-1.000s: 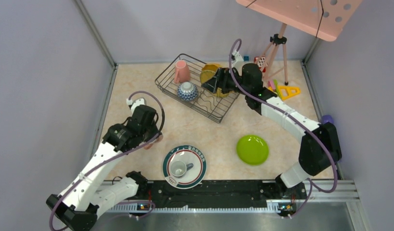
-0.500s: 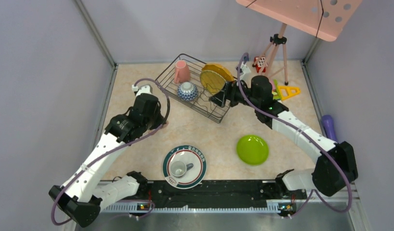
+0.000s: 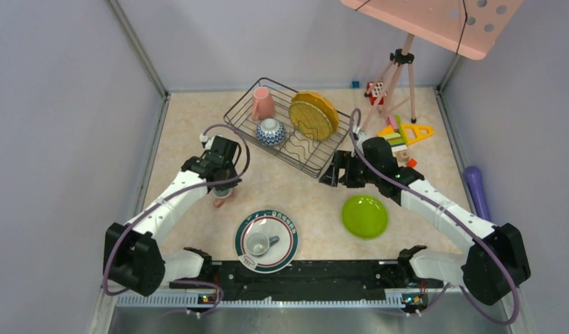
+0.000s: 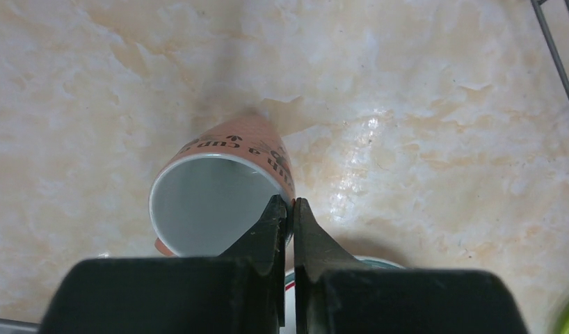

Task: Load the mixed dishes into the dish rack

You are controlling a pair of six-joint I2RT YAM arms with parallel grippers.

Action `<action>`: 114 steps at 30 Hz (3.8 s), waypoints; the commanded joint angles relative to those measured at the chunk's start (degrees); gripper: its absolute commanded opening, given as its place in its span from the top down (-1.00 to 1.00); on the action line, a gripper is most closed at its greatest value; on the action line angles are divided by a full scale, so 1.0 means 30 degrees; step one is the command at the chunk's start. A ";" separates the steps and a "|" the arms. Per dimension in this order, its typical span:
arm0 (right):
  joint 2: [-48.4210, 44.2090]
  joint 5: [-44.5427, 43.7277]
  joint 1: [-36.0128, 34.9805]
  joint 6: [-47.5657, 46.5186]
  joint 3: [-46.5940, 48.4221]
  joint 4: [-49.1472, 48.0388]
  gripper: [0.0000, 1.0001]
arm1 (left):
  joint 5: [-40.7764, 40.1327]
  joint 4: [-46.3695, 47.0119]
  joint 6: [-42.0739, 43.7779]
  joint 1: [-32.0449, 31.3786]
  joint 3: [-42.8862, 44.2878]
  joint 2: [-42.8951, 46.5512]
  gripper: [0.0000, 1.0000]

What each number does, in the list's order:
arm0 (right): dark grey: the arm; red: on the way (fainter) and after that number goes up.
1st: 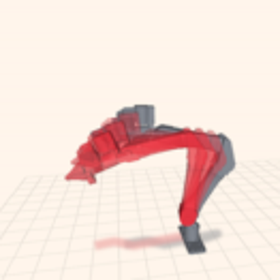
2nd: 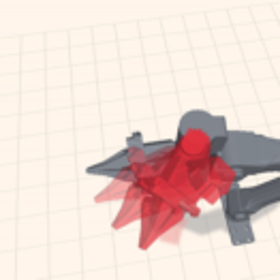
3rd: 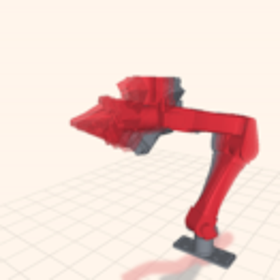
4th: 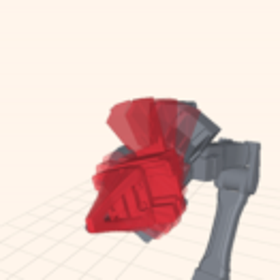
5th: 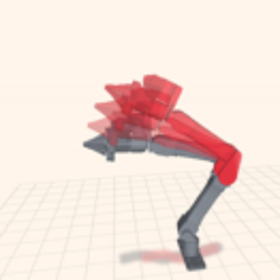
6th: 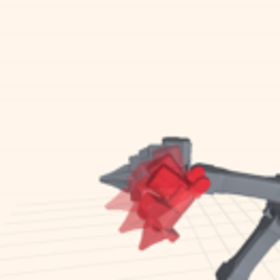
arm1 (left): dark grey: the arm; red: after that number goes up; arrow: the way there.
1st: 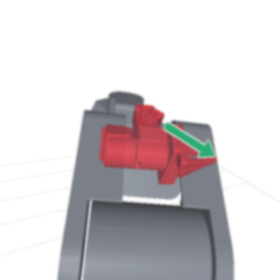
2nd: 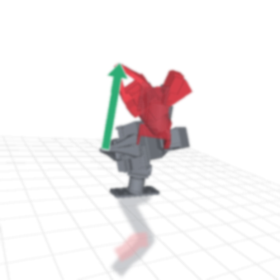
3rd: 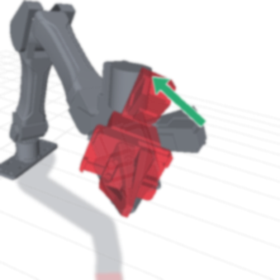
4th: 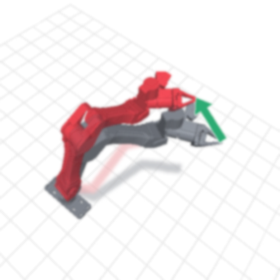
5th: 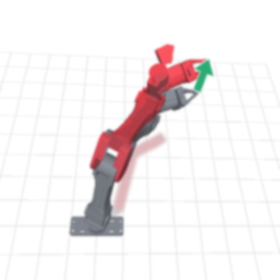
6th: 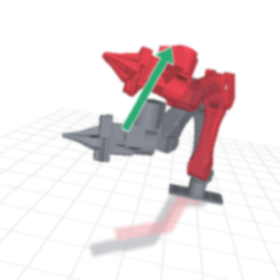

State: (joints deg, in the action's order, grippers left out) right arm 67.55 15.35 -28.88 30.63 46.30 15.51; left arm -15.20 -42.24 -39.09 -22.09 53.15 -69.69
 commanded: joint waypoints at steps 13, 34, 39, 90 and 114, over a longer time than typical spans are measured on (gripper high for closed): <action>0.1567 0.1228 -0.5328 0.4038 -0.2769 -0.4610 -0.47 | 0.0216 0.1225 0.0430 0.0575 0.2815 -0.4723 0.73; 0.6858 0.1006 -0.8520 0.5345 -0.3040 -0.8466 0.02 | 0.3469 -0.1326 0.2682 0.0566 0.3711 -0.0268 -0.19; 0.7736 0.1093 -0.8785 0.5404 -0.2869 -0.8684 0.18 | 0.8993 -0.2209 0.5305 0.0573 0.3650 0.1420 -0.25; 0.6030 -0.2723 -0.6203 0.4675 -0.2966 -0.6247 1.00 | 1.1397 -0.2042 0.6206 -0.2820 -0.1228 0.1966 -0.03; 0.3262 -0.5018 -0.4995 0.4350 -0.3610 -0.3322 1.00 | 0.5900 -0.3990 0.5840 -0.3827 0.3094 -0.0383 1.00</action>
State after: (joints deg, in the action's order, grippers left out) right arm 80.77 5.96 -44.93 45.54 35.99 1.21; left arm 10.31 -52.16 -21.06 -33.85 56.18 -73.95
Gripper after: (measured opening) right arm 0.023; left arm 0.037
